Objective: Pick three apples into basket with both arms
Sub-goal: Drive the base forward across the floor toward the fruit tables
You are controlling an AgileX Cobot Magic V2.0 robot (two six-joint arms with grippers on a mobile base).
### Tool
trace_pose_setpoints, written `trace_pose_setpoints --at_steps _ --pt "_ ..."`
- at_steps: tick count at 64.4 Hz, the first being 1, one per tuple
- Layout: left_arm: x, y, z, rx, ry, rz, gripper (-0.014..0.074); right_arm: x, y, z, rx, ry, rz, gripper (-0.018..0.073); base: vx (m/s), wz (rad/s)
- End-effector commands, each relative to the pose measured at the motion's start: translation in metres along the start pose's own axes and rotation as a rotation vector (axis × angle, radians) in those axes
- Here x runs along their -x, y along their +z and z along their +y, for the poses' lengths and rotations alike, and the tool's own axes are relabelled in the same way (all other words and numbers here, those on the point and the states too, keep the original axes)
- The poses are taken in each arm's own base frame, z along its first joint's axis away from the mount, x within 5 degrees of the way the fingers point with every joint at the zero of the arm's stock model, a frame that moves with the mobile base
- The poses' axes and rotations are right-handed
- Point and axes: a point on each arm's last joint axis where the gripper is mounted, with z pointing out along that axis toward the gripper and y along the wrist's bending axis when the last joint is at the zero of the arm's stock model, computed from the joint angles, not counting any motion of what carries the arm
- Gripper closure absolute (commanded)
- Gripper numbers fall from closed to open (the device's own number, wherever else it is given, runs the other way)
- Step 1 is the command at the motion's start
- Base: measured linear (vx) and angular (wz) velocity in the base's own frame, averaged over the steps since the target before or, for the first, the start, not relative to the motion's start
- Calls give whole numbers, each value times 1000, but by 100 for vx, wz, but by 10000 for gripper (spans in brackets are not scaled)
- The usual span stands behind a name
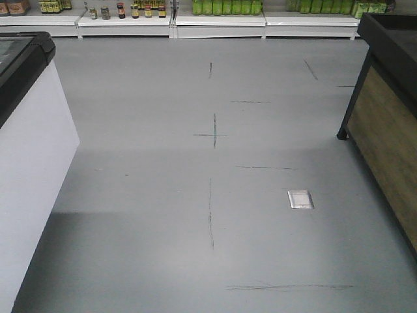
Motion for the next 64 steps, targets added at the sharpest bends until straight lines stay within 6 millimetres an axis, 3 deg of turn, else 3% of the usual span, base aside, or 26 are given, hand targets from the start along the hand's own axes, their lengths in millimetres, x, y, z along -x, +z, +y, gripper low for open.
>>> trace_pose_setpoints --at_steps 1,64 --pt "18 -6 0 -3 -11 -119 603 6 0 0 0 -15 -67 564 0 0" --pt "18 -6 0 -3 -11 -119 603 6 0 0 0 -15 -67 564 0 0"
